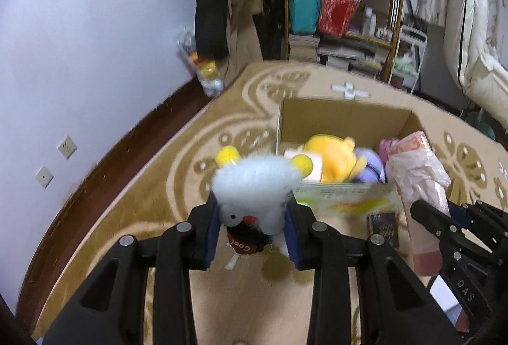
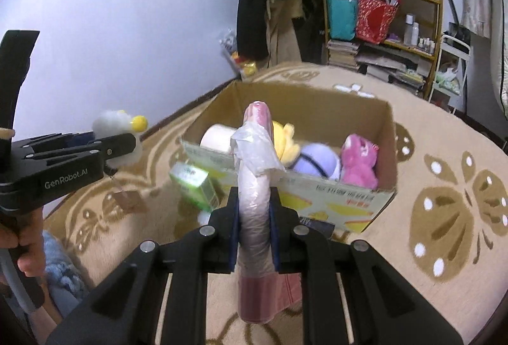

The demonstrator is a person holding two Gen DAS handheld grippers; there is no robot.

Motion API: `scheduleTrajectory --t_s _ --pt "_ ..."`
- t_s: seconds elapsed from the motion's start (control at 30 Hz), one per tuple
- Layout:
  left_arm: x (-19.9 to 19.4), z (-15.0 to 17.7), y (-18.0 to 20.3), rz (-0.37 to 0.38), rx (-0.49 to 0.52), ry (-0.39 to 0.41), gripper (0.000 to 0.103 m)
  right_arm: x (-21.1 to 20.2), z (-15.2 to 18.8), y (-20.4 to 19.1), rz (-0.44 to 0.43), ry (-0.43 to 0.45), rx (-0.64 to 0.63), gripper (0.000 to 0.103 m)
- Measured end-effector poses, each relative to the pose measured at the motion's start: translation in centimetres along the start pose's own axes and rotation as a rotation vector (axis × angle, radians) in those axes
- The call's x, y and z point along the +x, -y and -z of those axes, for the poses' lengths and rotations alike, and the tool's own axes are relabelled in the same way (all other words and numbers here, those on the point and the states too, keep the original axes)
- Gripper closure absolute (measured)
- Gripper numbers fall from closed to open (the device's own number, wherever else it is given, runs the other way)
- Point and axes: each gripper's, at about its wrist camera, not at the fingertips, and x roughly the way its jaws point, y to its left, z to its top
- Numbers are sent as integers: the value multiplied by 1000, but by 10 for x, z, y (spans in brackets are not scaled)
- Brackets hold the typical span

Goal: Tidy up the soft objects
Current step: 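Lift the white chick with the left tool while the right tool lifts the pink roll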

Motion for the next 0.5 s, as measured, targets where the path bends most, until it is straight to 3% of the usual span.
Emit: scheduleTrajectory --t_s 0.1,0.23,0.5 --pt "-3 -11 6 26 13 34 70 -4 -7 2 13 31 -7 86" --pt "-3 -24 21 -6 78 87 70 -8 -14 3 17 62 -9 86" --pt "7 -38 42 5 133 118 70 -8 -29 12 14 101 27 86"
